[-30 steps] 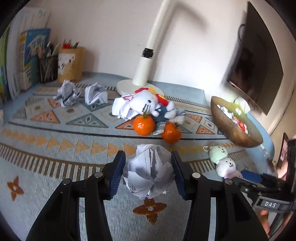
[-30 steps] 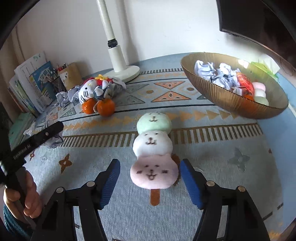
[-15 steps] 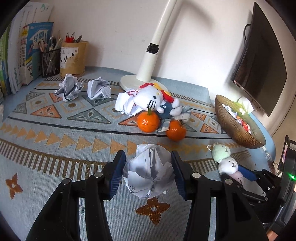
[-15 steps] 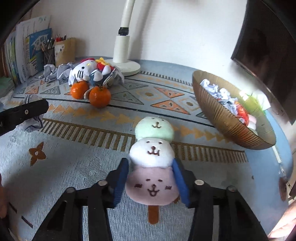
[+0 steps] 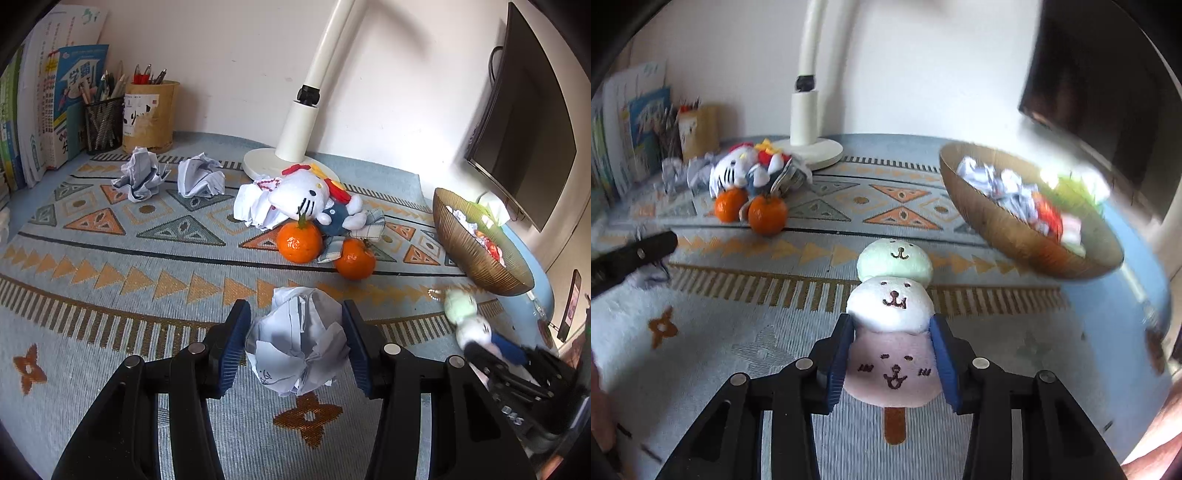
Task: Organize objects
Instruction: 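Hold the paper ball and stacked plush raised above the rug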
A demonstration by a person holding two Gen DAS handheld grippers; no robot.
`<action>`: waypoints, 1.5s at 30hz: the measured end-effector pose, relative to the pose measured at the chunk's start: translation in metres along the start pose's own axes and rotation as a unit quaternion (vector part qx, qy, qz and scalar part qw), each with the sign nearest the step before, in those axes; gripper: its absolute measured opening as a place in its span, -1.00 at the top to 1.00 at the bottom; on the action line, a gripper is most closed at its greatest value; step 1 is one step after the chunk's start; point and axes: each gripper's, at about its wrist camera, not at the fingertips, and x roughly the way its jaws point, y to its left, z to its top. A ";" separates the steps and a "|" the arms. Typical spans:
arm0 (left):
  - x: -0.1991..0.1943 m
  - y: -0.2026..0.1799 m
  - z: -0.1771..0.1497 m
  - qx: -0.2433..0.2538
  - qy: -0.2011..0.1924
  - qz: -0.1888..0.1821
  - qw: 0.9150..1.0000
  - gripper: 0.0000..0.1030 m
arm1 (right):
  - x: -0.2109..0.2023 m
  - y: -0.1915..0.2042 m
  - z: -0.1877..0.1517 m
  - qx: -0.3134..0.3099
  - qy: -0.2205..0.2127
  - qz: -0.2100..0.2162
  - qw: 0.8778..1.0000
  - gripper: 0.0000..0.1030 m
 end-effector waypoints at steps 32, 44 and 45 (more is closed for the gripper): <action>0.004 -0.003 0.000 0.001 0.010 -0.002 1.000 0.08 | -0.008 0.006 -0.007 0.022 0.008 0.011 1.000 0.14; 0.004 -0.003 0.000 0.001 0.011 -0.004 1.000 0.08 | -0.026 0.014 -0.006 0.034 -0.005 0.040 0.999 0.14; 0.003 -0.002 0.000 0.001 0.011 -0.004 1.000 0.08 | -0.025 0.014 -0.006 0.037 -0.003 0.042 0.998 0.14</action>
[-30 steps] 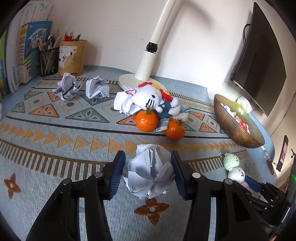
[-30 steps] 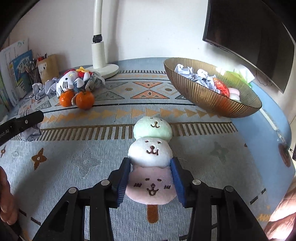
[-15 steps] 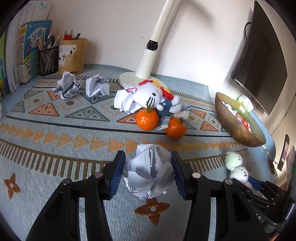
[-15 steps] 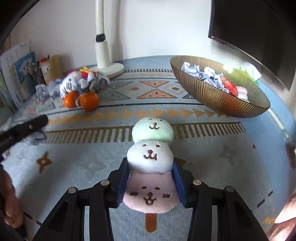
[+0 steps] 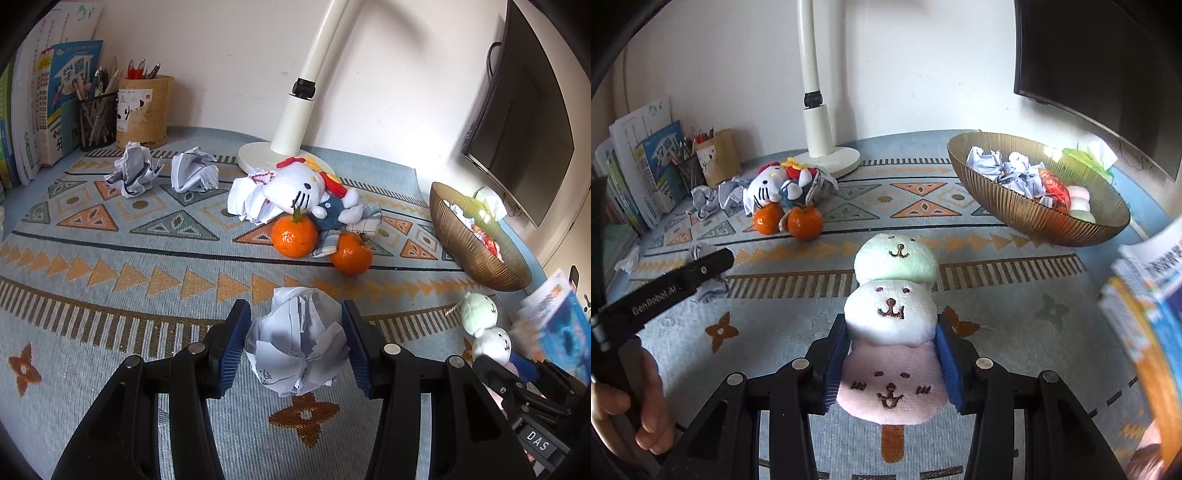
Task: Organize objects
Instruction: 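Hold the paper ball and stacked plush raised above the rug, then carry the paper ball and stacked plush over the gold bowl and open both grippers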
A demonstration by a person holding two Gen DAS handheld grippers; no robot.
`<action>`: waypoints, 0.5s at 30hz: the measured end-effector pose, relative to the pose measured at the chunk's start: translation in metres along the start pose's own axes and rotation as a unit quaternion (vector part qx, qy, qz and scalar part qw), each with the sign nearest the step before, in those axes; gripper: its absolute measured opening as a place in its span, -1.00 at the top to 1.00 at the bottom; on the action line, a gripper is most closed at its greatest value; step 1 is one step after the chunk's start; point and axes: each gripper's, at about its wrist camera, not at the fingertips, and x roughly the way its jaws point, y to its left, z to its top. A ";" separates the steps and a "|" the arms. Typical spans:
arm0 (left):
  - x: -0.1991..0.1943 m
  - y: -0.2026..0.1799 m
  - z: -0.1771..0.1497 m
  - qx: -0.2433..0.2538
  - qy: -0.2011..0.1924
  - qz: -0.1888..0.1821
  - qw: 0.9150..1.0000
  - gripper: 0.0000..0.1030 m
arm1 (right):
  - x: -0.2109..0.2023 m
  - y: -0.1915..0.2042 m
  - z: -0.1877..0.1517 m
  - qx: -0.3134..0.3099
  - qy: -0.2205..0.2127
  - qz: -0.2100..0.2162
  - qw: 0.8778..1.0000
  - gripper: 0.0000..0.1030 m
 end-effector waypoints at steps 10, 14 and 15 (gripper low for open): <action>-0.010 -0.033 0.004 0.051 -0.002 -0.022 0.998 0.09 | -0.016 -0.018 0.015 0.052 -0.021 0.044 0.997 0.14; -0.025 -0.072 0.029 0.094 -0.028 -0.065 0.993 0.08 | -0.033 -0.037 0.037 0.077 -0.053 0.080 0.992 0.14; -0.027 -0.080 0.036 0.101 -0.034 -0.074 0.992 0.08 | -0.039 -0.043 0.043 0.083 -0.066 0.082 0.991 0.14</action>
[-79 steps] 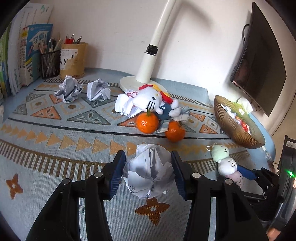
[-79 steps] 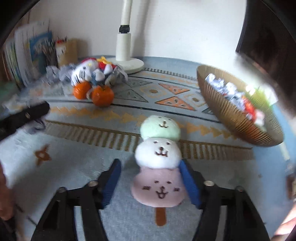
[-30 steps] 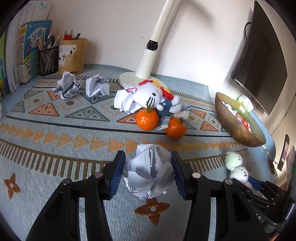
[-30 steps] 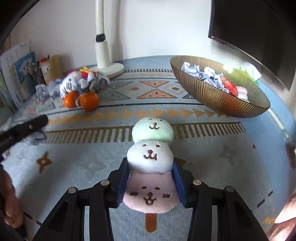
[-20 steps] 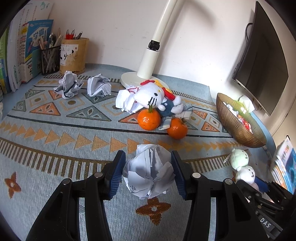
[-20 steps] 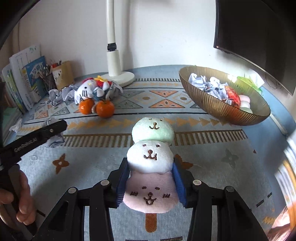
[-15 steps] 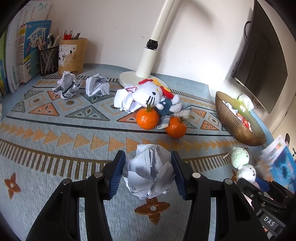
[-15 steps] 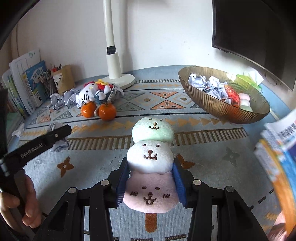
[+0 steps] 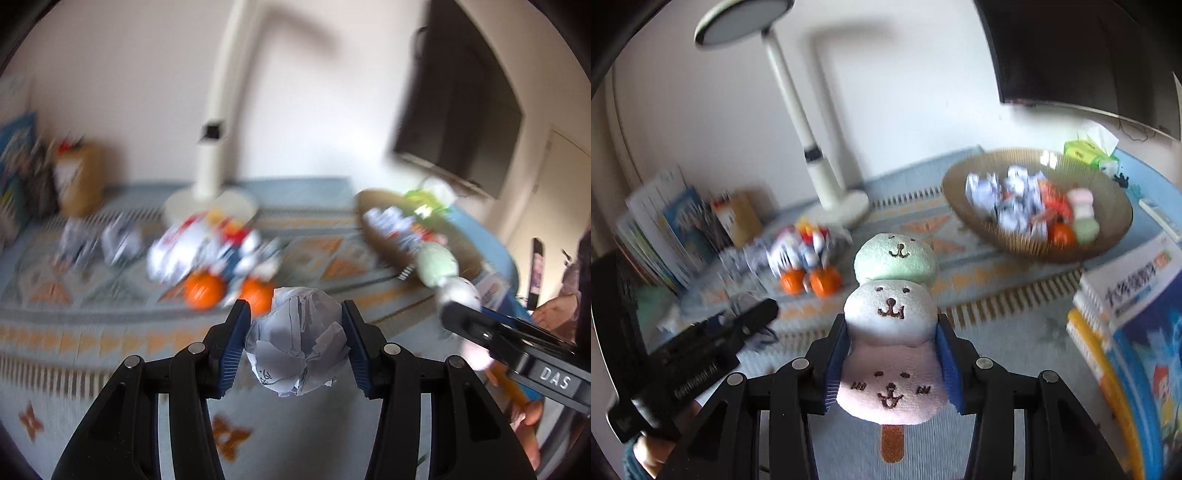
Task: Organize objects
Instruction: 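Carry the paper ball and stacked plush over the gold bowl and open both grippers, then move both open grippers back toward the Hello Kitty doll and paper balls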
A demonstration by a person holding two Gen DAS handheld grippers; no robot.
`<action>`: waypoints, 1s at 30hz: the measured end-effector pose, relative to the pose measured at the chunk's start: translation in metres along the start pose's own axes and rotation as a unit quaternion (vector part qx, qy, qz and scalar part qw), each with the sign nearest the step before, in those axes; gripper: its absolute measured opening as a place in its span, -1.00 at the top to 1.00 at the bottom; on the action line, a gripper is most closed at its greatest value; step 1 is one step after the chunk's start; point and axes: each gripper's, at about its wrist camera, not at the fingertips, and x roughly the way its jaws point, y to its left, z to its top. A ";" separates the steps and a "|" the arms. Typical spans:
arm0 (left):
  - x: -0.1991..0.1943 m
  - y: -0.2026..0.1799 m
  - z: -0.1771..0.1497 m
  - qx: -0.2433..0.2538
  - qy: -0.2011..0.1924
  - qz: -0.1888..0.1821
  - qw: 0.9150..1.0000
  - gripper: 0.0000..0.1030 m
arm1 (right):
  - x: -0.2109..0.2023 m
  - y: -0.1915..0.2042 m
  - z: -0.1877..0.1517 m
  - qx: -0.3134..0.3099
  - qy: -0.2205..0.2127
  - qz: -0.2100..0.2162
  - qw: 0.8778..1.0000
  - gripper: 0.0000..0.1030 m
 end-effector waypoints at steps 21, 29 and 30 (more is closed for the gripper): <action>0.140 -0.090 0.094 0.008 0.032 -0.100 0.994 -0.84 | 0.021 -0.121 0.102 0.115 -0.046 -0.096 0.988 -0.19; 0.031 -0.010 0.053 -0.041 0.043 0.050 0.997 -0.98 | 0.018 -0.009 0.062 0.003 -0.020 -0.013 1.000 -0.19; 0.019 0.007 0.039 -0.057 0.038 0.068 0.995 -0.98 | 0.026 0.006 0.052 -0.016 -0.008 -0.005 1.000 -0.19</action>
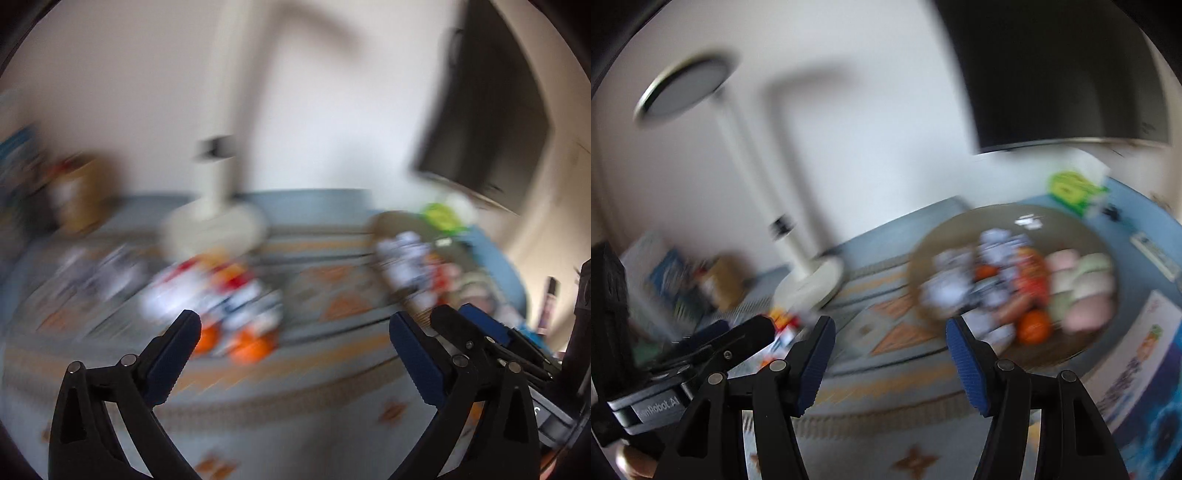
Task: Organize objects
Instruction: 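Move both open grippers back toward the Hello Kitty doll and paper balls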
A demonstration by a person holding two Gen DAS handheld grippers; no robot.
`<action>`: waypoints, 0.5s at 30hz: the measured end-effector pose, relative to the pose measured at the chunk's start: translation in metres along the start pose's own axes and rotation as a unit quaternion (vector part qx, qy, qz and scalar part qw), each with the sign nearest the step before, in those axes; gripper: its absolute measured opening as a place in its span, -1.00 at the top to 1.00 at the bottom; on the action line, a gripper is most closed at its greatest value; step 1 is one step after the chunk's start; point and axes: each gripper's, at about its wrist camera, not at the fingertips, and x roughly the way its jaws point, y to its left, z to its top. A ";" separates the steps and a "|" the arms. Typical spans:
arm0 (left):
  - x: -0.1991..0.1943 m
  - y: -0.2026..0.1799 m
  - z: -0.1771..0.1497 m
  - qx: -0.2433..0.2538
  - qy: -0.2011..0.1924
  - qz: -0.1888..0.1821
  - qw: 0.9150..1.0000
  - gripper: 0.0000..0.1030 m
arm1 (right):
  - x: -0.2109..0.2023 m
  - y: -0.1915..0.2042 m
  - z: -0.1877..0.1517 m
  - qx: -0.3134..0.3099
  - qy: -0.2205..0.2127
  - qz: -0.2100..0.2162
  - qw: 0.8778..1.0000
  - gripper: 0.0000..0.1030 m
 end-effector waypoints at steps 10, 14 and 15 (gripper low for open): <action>-0.016 0.149 -0.090 -0.146 -0.020 0.067 0.987 -0.98 | 0.062 0.071 -0.082 -0.110 0.037 -0.026 0.993 -0.19; -0.023 0.162 -0.091 -0.183 -0.045 0.057 0.980 -0.98 | 0.057 0.076 -0.086 -0.127 0.017 -0.051 0.990 -0.52; -0.020 0.165 -0.091 -0.190 -0.038 0.047 0.980 -0.98 | 0.057 0.079 -0.087 -0.133 0.016 -0.055 0.989 -0.53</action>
